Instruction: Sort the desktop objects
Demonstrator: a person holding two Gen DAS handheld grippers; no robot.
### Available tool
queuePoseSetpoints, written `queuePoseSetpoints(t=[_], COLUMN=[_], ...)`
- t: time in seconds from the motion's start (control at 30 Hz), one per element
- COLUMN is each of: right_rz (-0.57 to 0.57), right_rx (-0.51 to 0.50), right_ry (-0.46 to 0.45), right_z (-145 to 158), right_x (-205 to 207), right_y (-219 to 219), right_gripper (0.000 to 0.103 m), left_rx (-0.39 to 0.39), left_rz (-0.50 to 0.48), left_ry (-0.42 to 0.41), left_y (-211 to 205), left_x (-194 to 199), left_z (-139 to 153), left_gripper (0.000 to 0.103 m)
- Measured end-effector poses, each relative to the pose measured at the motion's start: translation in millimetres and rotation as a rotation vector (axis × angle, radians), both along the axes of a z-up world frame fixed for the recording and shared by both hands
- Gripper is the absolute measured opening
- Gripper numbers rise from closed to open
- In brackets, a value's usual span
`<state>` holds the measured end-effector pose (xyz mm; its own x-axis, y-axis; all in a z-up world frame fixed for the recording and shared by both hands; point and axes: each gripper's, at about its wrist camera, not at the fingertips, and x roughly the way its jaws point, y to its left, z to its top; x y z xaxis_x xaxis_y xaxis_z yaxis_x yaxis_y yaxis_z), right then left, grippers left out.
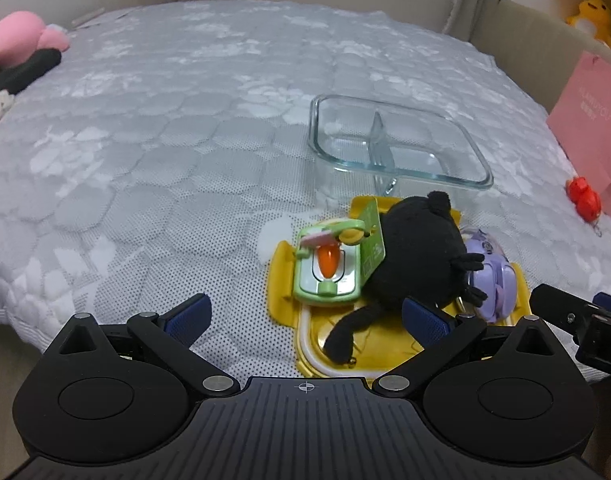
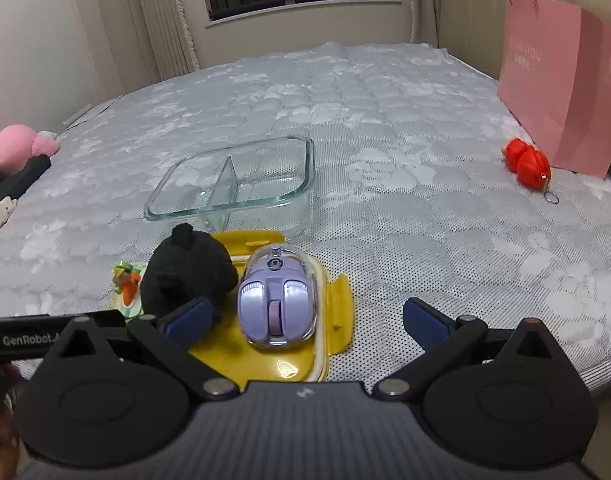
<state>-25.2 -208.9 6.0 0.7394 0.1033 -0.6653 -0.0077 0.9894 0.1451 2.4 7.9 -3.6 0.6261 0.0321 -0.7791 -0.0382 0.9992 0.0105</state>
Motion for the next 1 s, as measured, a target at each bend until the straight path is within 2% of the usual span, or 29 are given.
queuePoseSetpoints(t=[0.3, 0.57, 1.0], right_rz=[0.04, 0.017, 0.04], right_rx=[0.002, 0.034, 0.04], right_ry=[0.067, 0.066, 0.097], right_z=[-20, -24, -29], right_x=[3, 10, 11], right_y=[13, 0, 7], right_gripper=[0.103, 0.103, 0.103], left_rx=[-0.071, -0.038, -0.019], left_rz=[0.043, 0.025, 0.015], left_ry=[-0.019, 0.01, 0.038], left_y=[9, 3, -2], left_x=[3, 7, 11], left_z=[-4, -9, -13], left_gripper=[0.103, 0.103, 0.103])
